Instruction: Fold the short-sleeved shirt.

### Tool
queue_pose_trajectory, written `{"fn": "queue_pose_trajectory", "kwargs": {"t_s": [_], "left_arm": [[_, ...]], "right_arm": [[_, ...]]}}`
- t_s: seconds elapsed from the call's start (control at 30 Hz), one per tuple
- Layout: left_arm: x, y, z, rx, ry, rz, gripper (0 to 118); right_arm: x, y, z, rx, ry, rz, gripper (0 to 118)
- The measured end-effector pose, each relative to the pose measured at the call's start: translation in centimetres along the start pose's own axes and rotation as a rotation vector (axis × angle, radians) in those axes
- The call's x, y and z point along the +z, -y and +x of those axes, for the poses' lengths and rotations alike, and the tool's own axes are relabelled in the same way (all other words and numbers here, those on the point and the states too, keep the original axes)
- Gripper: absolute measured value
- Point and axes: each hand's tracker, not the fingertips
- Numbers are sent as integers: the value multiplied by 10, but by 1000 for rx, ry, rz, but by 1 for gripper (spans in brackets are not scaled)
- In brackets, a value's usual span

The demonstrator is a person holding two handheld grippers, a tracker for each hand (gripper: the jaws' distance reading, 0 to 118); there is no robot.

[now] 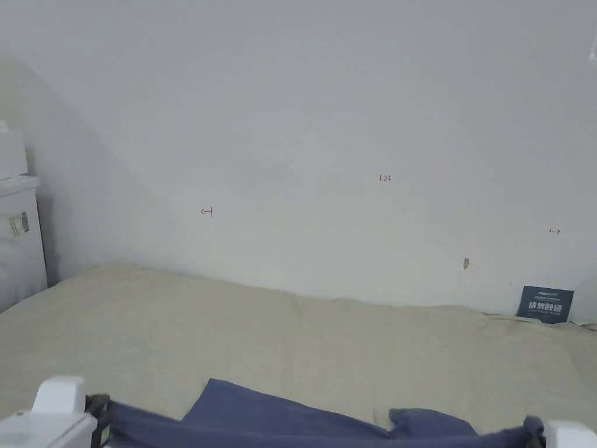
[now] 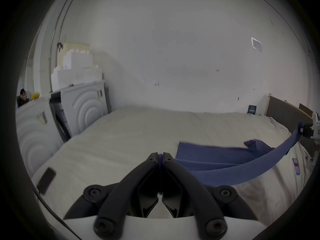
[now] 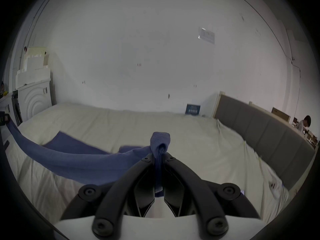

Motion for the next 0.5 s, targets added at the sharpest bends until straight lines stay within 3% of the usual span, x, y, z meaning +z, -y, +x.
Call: {"fn": "queue_pose_trajectory", "kwargs": {"t_s": [0.23,0.3,0.5], "left_arm": [[39,108,-16,-34,-12,-128,0],[51,131,-16,-38,-14,-157,0],[67,176,-29,-49,-15,-224,0]], "right_arm": [[43,114,-3,-47,30,-119,4],[50,137,-1,-85,45,-158,4],[62,183,7,-97,80,-255,4]]}}
